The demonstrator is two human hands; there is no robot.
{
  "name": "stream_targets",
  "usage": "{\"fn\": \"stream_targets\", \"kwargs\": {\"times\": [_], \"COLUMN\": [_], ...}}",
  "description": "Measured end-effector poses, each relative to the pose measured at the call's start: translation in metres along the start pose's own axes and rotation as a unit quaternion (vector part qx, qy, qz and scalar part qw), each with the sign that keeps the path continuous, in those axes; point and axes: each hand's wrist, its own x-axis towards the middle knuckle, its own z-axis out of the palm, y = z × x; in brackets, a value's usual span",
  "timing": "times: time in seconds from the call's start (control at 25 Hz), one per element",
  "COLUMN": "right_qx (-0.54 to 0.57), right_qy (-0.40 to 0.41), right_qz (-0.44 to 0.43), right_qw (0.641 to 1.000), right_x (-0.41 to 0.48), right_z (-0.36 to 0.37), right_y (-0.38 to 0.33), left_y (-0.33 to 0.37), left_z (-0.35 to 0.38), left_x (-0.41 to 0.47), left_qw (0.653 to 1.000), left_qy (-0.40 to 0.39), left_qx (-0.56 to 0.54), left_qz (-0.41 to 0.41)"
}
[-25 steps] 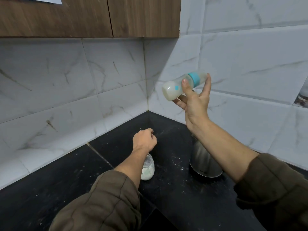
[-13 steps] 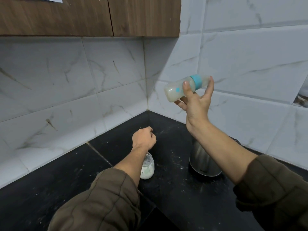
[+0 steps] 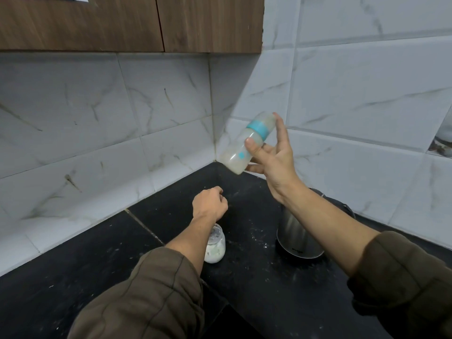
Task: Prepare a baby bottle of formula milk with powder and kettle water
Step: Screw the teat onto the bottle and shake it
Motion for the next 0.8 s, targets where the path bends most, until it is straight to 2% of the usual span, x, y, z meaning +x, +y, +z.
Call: {"fn": "stream_targets", "kwargs": {"times": [0.08, 0.12, 0.24, 0.28, 0.32, 0.48, 0.52, 0.64, 0.68, 0.72, 0.8], "right_qx": [-0.043, -0.034, 0.076, 0.097, 0.088, -0.032, -0.013, 0.124, 0.147, 0.141, 0.075], "right_qy": [-0.058, -0.049, 0.080, 0.100, 0.094, -0.036, -0.022, 0.117, 0.132, 0.120, 0.041], "right_qz": [-0.003, -0.011, -0.018, -0.017, -0.015, 0.000, -0.001, 0.021, 0.028, 0.032, 0.031], "right_qw": [0.997, 0.998, 0.994, 0.990, 0.992, 0.999, 1.000, 0.985, 0.980, 0.982, 0.996], "right_x": [-0.006, -0.005, 0.008, 0.010, 0.010, -0.005, -0.004, 0.011, 0.014, 0.014, 0.006], "right_z": [0.001, 0.001, 0.003, 0.003, 0.002, 0.003, 0.004, 0.003, 0.001, 0.000, 0.001], "right_y": [0.002, 0.001, -0.002, -0.002, -0.002, 0.005, 0.005, -0.001, -0.001, 0.000, 0.004], "left_y": [0.002, 0.003, 0.002, 0.001, 0.001, 0.001, 0.001, -0.002, -0.002, -0.003, -0.003], "left_z": [0.000, 0.001, 0.002, 0.002, 0.002, 0.003, 0.003, 0.003, 0.003, 0.003, 0.003], "left_x": [0.001, 0.001, 0.002, 0.002, 0.003, 0.004, 0.004, 0.004, 0.004, 0.005, 0.006], "left_qw": [1.000, 1.000, 1.000, 1.000, 1.000, 1.000, 1.000, 1.000, 1.000, 1.000, 1.000], "left_qy": [-0.003, -0.002, 0.007, 0.008, 0.007, -0.006, -0.007, 0.003, 0.006, 0.008, 0.003], "left_qx": [-0.006, -0.006, 0.002, 0.003, 0.004, -0.008, -0.009, 0.005, 0.007, 0.007, 0.003], "left_qz": [0.002, 0.004, 0.002, 0.000, 0.000, -0.002, -0.001, -0.001, -0.002, -0.002, -0.002]}}
